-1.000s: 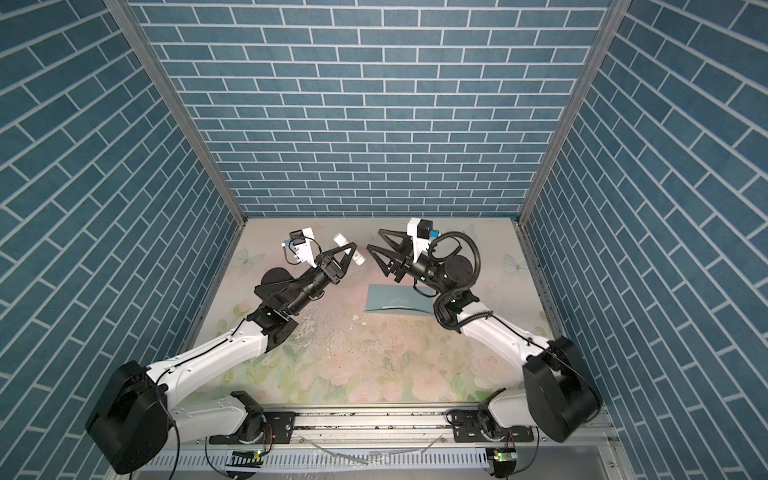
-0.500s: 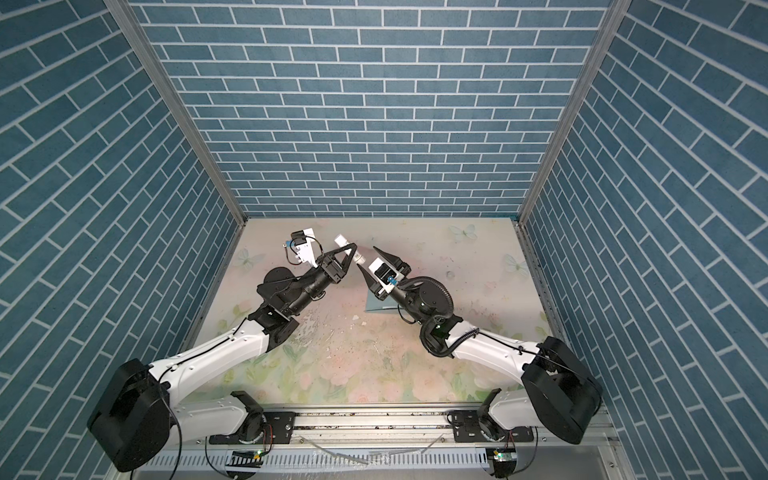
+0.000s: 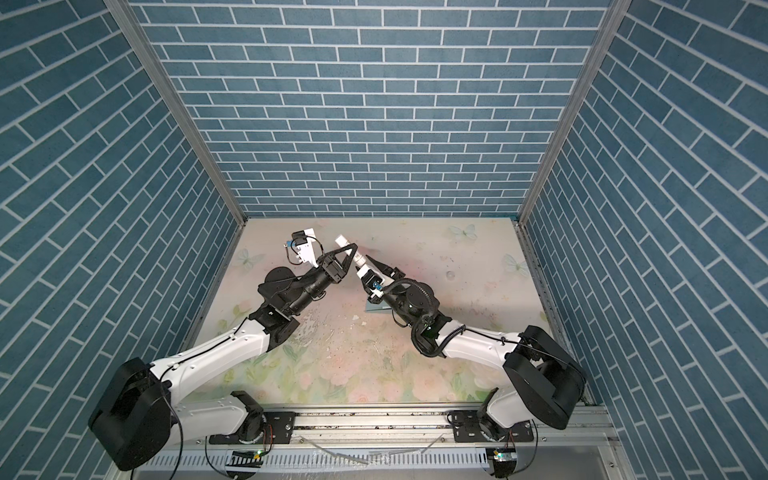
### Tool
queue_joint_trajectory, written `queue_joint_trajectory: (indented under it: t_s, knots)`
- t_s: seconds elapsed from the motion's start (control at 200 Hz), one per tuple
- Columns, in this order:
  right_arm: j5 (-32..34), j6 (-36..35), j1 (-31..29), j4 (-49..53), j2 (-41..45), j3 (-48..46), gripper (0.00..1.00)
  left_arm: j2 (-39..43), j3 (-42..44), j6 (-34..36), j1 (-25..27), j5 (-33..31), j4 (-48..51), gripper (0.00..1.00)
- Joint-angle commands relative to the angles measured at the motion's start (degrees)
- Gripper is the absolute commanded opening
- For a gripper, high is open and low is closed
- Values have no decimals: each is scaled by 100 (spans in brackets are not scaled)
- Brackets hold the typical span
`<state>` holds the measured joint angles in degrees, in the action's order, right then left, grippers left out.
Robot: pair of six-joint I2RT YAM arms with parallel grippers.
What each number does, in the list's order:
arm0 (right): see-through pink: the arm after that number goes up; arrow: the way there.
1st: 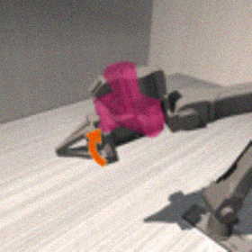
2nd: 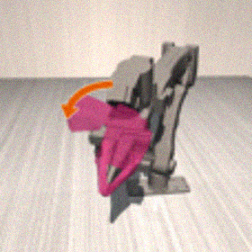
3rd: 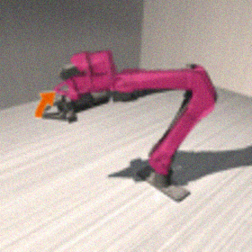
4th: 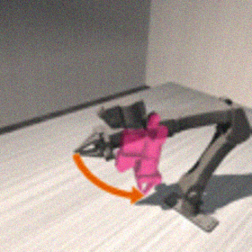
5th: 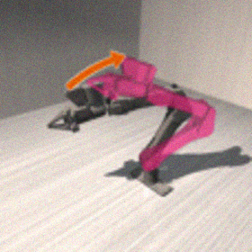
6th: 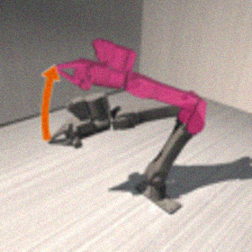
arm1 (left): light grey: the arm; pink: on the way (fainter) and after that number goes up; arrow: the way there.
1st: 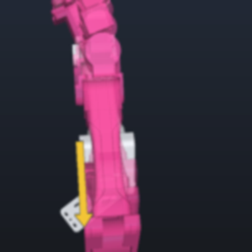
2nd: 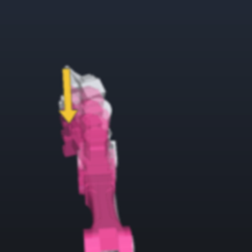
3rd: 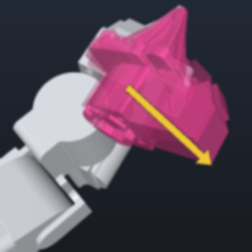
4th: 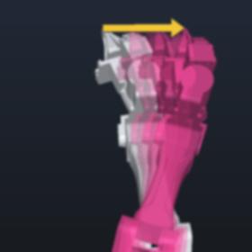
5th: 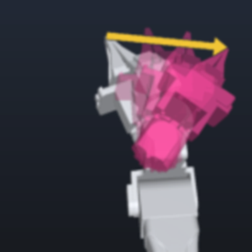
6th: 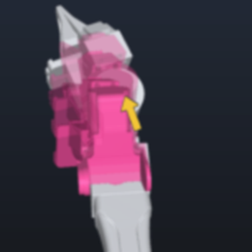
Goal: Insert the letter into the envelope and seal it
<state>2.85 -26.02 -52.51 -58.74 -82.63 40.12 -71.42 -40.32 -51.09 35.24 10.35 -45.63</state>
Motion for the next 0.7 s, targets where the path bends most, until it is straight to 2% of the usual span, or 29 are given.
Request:
queue_joint_trajectory:
  t_s: [0.0, 0.195, 0.37, 0.57, 0.695]
  knots:
    - [134, -219, -44, -337, -43, 297, 38, -63, -186, -17, 18, 27, -96, 0]
    - [163, -222, -66, -389, -94, 353, 41, -87, -173, -65, 18, 45, -134, 0]
    - [183, -221, -78, -311, -174, 431, 37, -74, -169, -77, 17, 44, -148, 0]
    - [197, -188, -81, -294, -144, 453, 19, -81, -160, -77, 18, 58, -156, 0]
    - [156, 13, -81, -298, -98, 462, 4, -101, -161, -72, 18, 84, -188, 0]
